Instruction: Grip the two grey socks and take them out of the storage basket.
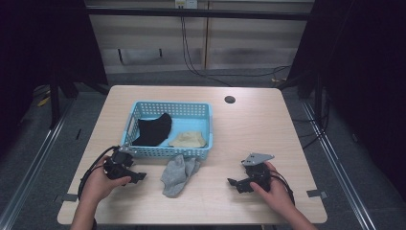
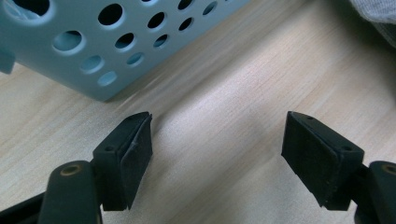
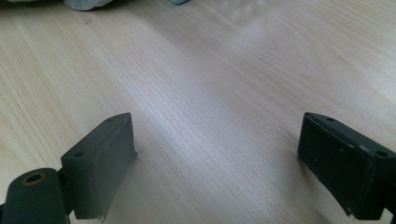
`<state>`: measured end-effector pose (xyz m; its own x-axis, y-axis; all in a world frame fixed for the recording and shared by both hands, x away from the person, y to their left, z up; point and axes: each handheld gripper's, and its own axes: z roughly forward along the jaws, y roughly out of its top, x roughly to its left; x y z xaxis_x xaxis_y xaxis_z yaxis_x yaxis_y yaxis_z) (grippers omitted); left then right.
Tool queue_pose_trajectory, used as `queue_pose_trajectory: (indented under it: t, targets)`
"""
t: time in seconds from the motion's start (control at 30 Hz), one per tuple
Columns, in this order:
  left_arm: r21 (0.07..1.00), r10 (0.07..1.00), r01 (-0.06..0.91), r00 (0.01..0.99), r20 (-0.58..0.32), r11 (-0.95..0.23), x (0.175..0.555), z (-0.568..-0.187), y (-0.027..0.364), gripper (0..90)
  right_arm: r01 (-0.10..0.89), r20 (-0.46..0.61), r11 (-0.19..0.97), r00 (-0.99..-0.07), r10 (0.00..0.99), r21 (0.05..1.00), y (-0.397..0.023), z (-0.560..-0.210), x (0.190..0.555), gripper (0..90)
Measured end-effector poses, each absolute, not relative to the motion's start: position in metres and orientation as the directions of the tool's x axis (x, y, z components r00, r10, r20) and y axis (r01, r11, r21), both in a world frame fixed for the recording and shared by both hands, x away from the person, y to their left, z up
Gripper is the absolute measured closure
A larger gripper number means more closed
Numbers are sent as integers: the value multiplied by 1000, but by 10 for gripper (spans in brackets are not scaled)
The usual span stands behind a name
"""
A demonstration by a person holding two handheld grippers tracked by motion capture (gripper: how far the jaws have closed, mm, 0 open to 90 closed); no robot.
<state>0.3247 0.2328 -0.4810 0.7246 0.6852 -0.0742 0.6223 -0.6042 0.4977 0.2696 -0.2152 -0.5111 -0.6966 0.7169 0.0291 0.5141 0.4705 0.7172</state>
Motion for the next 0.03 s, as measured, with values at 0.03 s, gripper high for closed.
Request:
queue_pose_trajectory:
  t: [0.03]
  targets:
    - [500, 685, 621, 725, -72, -604, 325, -481, 233, 241, 514, 29, 470, -697, 717, 717, -215, -511, 270, 107]
